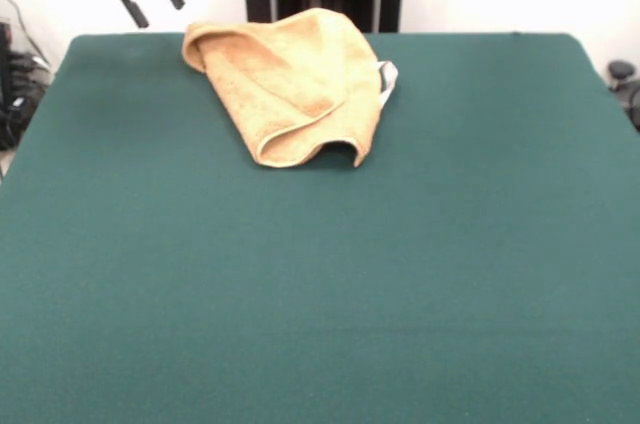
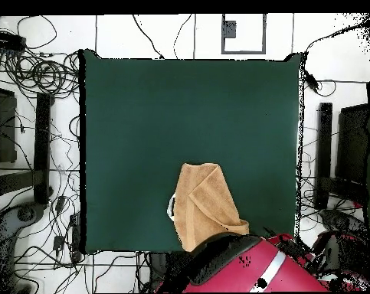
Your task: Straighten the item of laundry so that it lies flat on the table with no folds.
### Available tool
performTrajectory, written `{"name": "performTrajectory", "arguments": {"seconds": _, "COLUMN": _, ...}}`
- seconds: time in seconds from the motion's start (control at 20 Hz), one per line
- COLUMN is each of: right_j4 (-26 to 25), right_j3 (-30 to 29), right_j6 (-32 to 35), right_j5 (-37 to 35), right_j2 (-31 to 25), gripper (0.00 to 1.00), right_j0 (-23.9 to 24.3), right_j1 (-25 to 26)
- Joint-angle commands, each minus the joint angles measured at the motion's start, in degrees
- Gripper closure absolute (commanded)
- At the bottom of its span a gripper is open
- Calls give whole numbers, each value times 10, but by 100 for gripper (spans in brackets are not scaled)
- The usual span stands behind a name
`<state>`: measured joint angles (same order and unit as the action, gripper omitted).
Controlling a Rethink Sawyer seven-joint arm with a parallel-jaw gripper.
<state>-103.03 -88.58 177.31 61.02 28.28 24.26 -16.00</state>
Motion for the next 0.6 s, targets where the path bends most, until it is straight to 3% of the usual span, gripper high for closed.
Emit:
{"name": "performTrajectory", "arguments": {"seconds": 0.05, "right_j4": -32, "right_j3": -9, "right_j6": 15, "right_j5": 4, "right_j2": -13, "gripper": 0, "right_j0": 8, "right_j1": -7}}
{"name": "performTrajectory", "arguments": {"seconds": 0.6, "right_j4": -75, "right_j3": 21, "right_j6": 86, "right_j5": 27, "right_j2": -32, "gripper": 0, "right_j0": 3, "right_j1": 32}}
